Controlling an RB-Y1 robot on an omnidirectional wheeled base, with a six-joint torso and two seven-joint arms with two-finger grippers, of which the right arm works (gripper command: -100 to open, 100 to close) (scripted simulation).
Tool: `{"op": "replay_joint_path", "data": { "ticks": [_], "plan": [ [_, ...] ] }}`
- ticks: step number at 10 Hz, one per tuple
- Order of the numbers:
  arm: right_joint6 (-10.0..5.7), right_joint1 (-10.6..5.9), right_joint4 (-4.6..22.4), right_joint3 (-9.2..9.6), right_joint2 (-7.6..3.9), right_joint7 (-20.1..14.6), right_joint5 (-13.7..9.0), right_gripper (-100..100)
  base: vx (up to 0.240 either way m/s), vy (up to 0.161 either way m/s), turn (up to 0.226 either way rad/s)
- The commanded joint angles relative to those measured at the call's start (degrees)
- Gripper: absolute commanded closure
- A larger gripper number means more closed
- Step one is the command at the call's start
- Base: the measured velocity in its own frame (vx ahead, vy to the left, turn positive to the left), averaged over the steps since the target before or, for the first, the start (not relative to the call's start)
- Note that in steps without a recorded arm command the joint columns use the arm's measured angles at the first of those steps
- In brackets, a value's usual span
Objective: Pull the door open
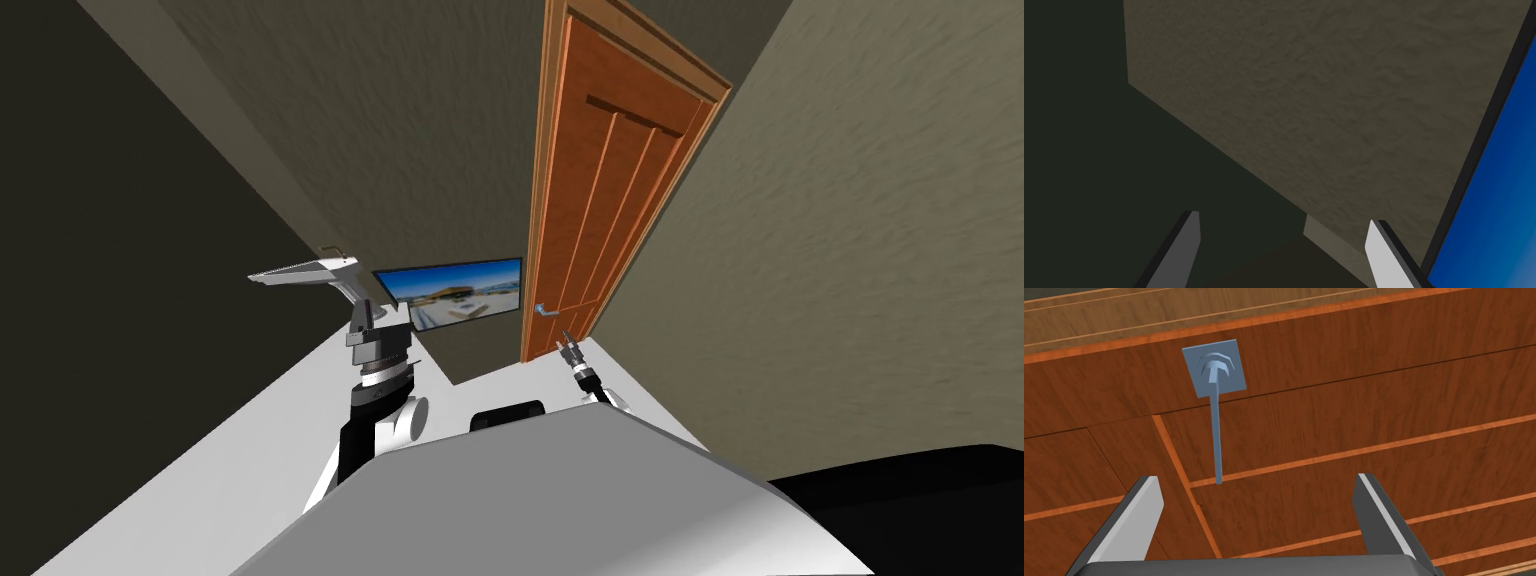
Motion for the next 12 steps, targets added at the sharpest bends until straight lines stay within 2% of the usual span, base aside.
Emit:
{"op": "replay_joint_path", "data": {
  "ticks": [1,3,5,9,10,11,12],
  "plan": [
    [-0.79,-0.69,2.3,0.04,-0.31,-0.6,0.1,-100,0.080,-0.061,0.071],
    [-1.40,-1.21,4.2,0.10,-0.62,-1.1,0.1,-100,0.057,-0.049,0.070],
    [-2.54,-2.16,7.8,0.20,-1.17,-2.1,0.3,-100,0.083,-0.081,0.118],
    [-3.95,-3.34,12.2,0.33,-1.85,-3.3,0.4,-100,0.090,-0.075,0.075],
    [-3.74,-3.20,11.5,0.30,-1.71,-3.0,0.4,-100,0.041,-0.042,0.024],
    [-4.74,-2.93,12.9,-0.70,-2.29,-3.2,-0.4,-100,0.124,0.026,0.173],
    [-5.07,-2.82,13.4,-1.06,-2.49,-3.3,-0.7,-100,0.197,0.034,0.235]
  ]
}}
